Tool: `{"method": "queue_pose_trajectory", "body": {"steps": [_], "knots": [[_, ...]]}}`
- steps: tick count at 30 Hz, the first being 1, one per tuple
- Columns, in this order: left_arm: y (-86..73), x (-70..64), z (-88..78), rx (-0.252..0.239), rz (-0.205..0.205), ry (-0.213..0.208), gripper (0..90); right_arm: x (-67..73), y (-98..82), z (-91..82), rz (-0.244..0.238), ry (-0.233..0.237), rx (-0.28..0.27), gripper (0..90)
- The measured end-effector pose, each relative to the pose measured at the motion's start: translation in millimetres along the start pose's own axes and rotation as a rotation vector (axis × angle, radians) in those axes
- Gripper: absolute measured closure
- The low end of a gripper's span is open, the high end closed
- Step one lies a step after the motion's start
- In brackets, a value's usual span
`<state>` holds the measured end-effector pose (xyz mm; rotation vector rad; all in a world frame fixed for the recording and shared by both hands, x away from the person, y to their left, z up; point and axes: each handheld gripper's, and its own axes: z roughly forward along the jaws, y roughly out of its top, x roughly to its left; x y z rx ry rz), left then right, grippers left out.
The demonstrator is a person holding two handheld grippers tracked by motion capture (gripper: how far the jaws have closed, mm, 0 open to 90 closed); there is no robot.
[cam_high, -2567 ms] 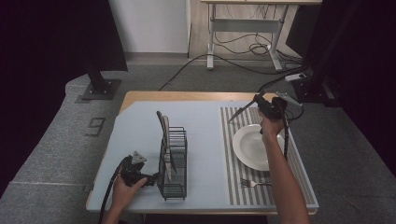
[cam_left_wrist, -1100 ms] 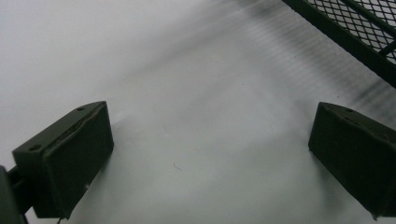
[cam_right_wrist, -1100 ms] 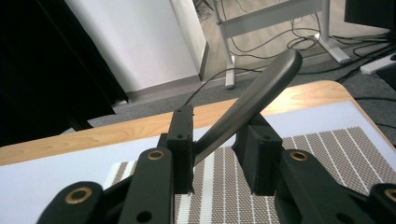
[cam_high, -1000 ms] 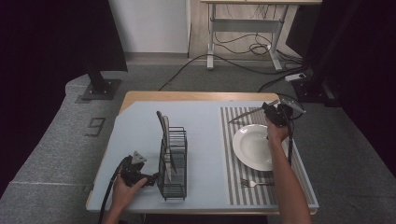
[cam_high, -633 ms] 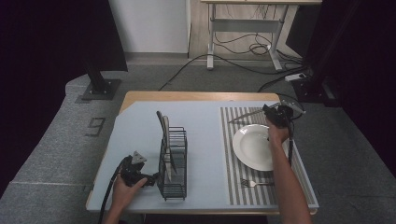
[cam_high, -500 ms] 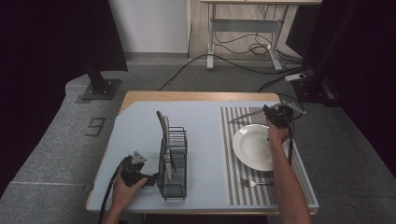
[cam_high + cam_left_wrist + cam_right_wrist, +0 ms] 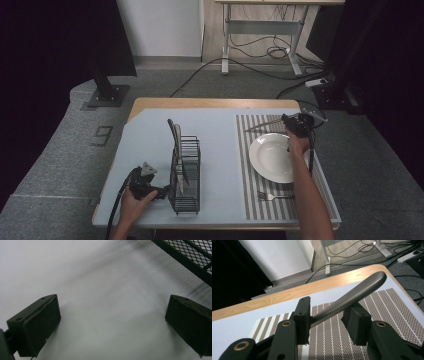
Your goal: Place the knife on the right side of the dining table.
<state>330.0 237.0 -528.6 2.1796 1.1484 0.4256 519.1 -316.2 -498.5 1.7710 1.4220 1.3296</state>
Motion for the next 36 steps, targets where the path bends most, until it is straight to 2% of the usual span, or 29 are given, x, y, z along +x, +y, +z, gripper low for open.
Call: {"method": "queue_pose_trajectory", "body": {"steps": [12, 25, 36], "knots": [[0.0, 0.0, 0.0, 0.0, 0.0, 0.0, 0.0, -8.6, -4.9, 6.0, 0.055, -0.029, 0.054, 54.1], [0.0, 0.0, 0.0, 0.0, 0.0, 0.0, 0.0, -7.1, -6.7, 8.5, 0.042, -0.06, 0.085, 49.3], [0.0, 0.0, 0.0, 0.0, 0.0, 0.0, 0.0, -9.3, -6.1, 9.5, 0.072, -0.067, 0.132, 47.2]]}}
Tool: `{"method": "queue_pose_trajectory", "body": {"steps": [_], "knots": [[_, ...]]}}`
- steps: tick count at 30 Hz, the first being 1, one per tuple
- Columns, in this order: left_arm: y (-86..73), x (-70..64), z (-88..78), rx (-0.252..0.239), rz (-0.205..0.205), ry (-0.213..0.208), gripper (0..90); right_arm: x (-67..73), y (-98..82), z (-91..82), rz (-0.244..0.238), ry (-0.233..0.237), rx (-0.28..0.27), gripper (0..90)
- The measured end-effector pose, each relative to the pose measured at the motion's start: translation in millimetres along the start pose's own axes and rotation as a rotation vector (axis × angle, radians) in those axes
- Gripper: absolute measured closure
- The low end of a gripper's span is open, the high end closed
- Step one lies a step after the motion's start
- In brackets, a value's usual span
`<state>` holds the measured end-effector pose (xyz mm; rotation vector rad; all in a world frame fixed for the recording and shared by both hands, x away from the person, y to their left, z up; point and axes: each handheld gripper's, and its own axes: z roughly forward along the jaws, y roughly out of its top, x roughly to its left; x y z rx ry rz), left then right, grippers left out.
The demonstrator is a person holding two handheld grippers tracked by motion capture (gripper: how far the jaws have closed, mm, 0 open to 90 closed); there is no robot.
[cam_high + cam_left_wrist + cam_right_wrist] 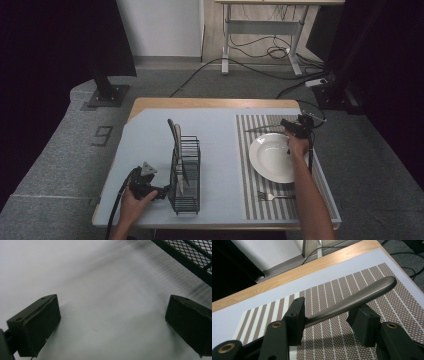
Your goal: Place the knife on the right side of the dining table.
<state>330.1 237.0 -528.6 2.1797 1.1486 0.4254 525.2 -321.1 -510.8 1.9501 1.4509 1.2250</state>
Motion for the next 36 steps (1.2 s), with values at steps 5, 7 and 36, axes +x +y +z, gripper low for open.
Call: {"method": "queue_pose_trajectory", "body": {"steps": [5, 7, 36], "knots": [[0.0, 0.0, 0.0, 0.0, 0.0, 0.0, 0.0, 2.3, 3.5, 0.6, -0.005, -0.017, 0.021, 46.5], [0.0, 0.0, 0.0, 0.0, 0.0, 0.0, 0.0, 2.8, 4.3, 0.7, -0.004, -0.021, 0.028, 46.2], [0.1, 0.1, 0.0, 0.0, 0.0, 0.0, 0.0, 0.1, 2.9, 9.8, -0.034, -0.1, 0.147, 46.7]]}}
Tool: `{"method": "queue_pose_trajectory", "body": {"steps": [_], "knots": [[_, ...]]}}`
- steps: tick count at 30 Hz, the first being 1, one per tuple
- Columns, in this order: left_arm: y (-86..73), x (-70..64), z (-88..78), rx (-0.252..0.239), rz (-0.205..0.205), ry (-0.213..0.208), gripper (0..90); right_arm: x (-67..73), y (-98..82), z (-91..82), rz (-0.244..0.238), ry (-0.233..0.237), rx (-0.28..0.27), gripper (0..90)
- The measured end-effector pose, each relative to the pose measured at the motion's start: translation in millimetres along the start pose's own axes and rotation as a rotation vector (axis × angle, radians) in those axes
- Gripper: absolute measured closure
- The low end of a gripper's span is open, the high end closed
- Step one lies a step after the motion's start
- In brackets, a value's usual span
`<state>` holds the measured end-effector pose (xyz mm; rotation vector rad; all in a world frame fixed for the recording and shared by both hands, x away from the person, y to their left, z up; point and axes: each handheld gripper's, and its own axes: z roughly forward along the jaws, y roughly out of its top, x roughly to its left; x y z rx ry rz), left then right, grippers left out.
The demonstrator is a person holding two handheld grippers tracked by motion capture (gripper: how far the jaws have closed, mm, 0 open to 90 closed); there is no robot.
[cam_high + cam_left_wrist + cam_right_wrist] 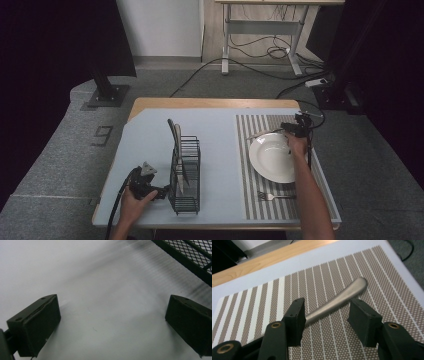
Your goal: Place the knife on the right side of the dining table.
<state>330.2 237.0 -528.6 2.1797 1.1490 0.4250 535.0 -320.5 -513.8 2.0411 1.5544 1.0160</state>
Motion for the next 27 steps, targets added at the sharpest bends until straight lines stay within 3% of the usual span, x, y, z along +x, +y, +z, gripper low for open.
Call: {"method": "queue_pose_trajectory", "body": {"steps": [4, 10, 12, 18, 21, 27], "knots": [[0.0, 0.0, 0.0, 0.0, 0.0, 0.0, 0.0, -7.1, 0.8, -0.7, 0.018, -0.009, 0.015, 46.7], [0.0, 0.0, 0.0, 0.0, 0.0, 0.0, 0.0, -5.9, 5.2, -4.7, -0.003, 0.002, 0.005, 44.9], [0.0, 0.0, 0.0, 0.0, 0.0, 0.0, 0.0, 0.7, 10.1, -8.1, -0.055, 0.033, -0.018, 43.2], [0.0, 0.1, 0.0, 0.0, 0.0, -0.001, 0.0, 14.8, 17.5, -3.5, -0.132, 0.066, 0.012, 40.5], [0.0, 0.1, 0.0, 0.0, 0.0, -0.001, 0.0, 28.0, 25.0, 6.7, -0.201, 0.08, 0.057, 39.2], [0.0, 0.0, 0.0, 0.0, 0.001, 0.0, 0.0, 33.2, 37.6, 23.2, -0.217, 0.064, 0.12, 39.6]]}}
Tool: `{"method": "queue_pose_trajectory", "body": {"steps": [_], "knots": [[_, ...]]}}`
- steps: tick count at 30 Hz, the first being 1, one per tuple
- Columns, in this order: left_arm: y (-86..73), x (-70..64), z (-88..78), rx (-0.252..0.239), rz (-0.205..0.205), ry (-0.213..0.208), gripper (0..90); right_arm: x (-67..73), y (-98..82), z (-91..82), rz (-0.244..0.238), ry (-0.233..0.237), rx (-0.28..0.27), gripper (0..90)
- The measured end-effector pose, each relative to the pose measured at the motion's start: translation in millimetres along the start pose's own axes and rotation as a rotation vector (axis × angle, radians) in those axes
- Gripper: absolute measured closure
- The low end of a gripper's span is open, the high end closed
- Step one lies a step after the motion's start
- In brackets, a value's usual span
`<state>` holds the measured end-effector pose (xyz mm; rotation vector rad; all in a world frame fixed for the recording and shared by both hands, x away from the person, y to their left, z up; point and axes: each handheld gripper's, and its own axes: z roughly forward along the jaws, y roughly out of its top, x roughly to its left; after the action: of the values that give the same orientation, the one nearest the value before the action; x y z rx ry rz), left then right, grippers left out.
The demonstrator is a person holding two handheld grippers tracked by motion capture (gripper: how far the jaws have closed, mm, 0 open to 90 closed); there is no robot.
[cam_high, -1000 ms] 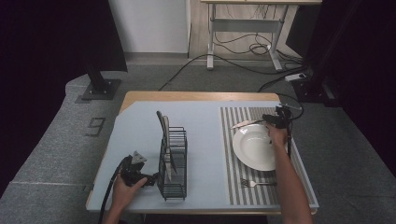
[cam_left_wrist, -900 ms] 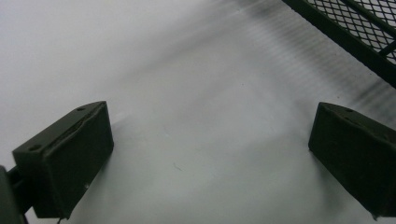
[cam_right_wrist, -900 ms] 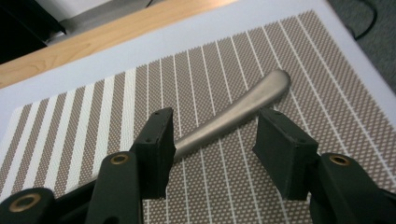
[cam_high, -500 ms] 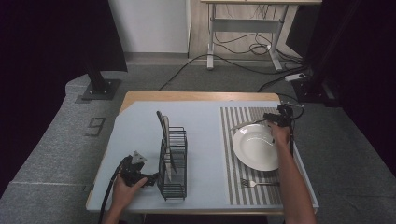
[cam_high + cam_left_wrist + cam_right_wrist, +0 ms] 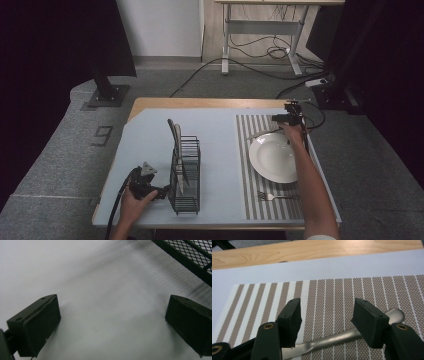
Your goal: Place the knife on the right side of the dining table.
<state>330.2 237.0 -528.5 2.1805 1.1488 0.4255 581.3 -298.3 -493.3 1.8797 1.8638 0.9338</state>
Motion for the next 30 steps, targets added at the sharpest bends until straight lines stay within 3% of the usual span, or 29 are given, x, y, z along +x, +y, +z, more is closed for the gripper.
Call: {"method": "queue_pose_trajectory", "body": {"steps": [9, 14, 20, 30], "knots": [[-0.1, -0.1, 0.0, -0.001, 0.0, 0.0, 0.0, -1.5, 6.1, 22.9, -0.02, -0.043, 0.118, 39.6], [-0.1, -0.1, 0.0, -0.001, 0.0, 0.0, 0.0, -3.8, 4.7, 21.1, -0.01, -0.068, 0.125, 41.4], [-0.2, -0.1, 0.0, -0.001, 0.0, 0.001, 0.0, -12.5, 1.1, 15.5, 0.045, -0.06, 0.115, 41.1], [-0.2, -0.2, 0.0, -0.001, 0.0, 0.001, 0.0, -17.4, -4.5, 9.7, 0.066, -0.058, 0.106, 40.4]]}}
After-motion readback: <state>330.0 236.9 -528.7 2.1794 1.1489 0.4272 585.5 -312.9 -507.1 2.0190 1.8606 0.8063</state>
